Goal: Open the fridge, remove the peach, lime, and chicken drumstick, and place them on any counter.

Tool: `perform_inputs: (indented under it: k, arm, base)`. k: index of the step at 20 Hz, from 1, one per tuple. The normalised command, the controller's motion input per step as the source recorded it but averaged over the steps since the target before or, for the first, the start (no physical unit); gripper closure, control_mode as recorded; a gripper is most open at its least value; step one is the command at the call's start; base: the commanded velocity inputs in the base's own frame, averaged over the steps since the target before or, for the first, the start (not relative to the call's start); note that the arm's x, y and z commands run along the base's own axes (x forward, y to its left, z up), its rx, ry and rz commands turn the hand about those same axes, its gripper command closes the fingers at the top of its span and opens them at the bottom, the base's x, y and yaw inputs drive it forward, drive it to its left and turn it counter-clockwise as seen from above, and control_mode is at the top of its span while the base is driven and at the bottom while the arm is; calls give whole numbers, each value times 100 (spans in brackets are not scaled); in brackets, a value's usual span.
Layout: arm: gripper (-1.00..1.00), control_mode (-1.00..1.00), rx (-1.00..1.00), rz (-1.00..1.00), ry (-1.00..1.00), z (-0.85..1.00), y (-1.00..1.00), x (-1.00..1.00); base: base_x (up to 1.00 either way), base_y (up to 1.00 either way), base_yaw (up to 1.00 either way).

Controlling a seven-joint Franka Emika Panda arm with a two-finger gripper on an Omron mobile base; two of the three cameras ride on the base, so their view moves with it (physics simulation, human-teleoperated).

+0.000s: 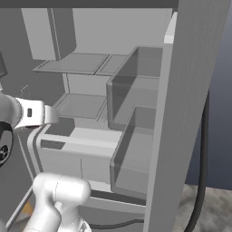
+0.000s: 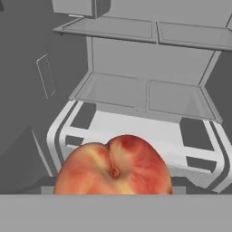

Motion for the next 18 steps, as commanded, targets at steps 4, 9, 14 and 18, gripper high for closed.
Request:
perform_inputs:
  k: [4, 9, 14, 18]
  arm:
    - [100, 100, 0, 0, 1, 0, 0, -12]
    - [100, 100, 0, 0, 0, 0, 0, 0]
    - [100, 100, 0, 0, 0, 0, 0, 0]
    - [100, 100, 0, 0, 0, 0, 0, 0]
  base:
    - [-45, 3, 0]
    - [-88, 14, 8]
    - [-80, 20, 25]
    - [-51, 13, 55]
